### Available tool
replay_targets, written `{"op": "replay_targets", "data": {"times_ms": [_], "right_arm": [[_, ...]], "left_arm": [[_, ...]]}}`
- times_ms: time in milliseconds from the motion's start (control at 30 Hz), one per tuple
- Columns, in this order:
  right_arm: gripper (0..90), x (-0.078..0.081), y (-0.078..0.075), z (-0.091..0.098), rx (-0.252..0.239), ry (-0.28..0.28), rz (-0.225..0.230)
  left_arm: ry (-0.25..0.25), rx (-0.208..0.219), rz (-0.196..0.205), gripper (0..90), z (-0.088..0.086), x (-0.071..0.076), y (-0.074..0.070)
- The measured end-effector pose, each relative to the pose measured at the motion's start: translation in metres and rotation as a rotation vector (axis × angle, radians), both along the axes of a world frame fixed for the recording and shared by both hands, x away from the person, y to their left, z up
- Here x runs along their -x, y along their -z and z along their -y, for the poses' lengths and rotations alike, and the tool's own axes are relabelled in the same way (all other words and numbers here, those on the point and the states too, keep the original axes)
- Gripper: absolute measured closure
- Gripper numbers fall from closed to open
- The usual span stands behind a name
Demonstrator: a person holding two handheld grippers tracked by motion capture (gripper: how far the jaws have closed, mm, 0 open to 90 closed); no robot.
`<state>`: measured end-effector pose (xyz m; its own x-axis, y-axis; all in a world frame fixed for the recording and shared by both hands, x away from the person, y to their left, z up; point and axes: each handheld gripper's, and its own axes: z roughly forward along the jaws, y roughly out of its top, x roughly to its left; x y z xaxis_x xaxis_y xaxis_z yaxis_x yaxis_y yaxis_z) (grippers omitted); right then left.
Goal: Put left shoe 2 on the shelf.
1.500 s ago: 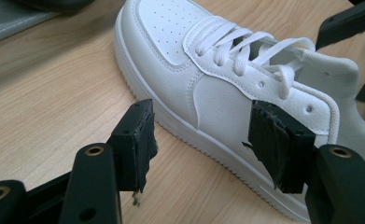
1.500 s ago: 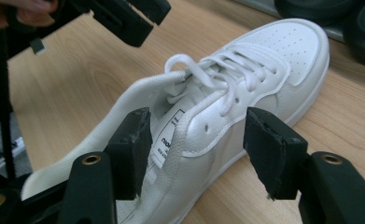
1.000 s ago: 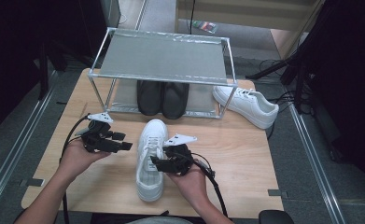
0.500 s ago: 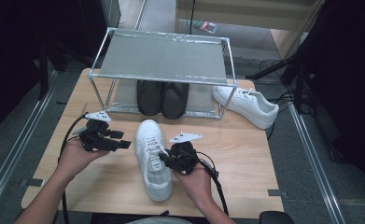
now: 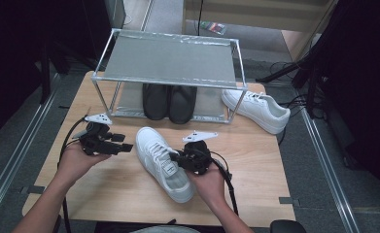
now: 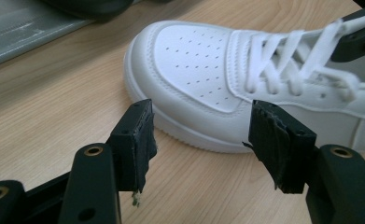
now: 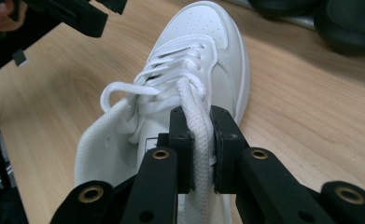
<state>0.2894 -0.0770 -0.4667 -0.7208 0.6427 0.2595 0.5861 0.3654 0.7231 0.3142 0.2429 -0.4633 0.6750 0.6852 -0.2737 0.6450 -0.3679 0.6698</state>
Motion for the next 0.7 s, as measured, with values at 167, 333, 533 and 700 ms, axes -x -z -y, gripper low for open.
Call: {"op": "replay_targets", "data": {"times_ms": [167,333,533,700], "right_arm": [[82.8,-0.006,-0.017,0.009,-0.050,-0.023,-0.027],[82.7,-0.011,-0.036,0.017,-0.060,-0.063,-0.022],[82.8,-0.019,-0.053,0.027,-0.063,-0.106,-0.035],[82.8,-0.030,-0.071,0.034,-0.086,-0.143,-0.050]], "left_arm": [[-0.014,0.007,-0.001,41.0,-0.004,0.000,0.000],[-0.021,0.010,-0.002,40.9,-0.004,0.002,-0.001],[-0.021,0.005,0.000,40.9,-0.007,0.003,-0.001],[-0.033,0.013,-0.003,40.9,-0.007,0.003,0.000]]}}
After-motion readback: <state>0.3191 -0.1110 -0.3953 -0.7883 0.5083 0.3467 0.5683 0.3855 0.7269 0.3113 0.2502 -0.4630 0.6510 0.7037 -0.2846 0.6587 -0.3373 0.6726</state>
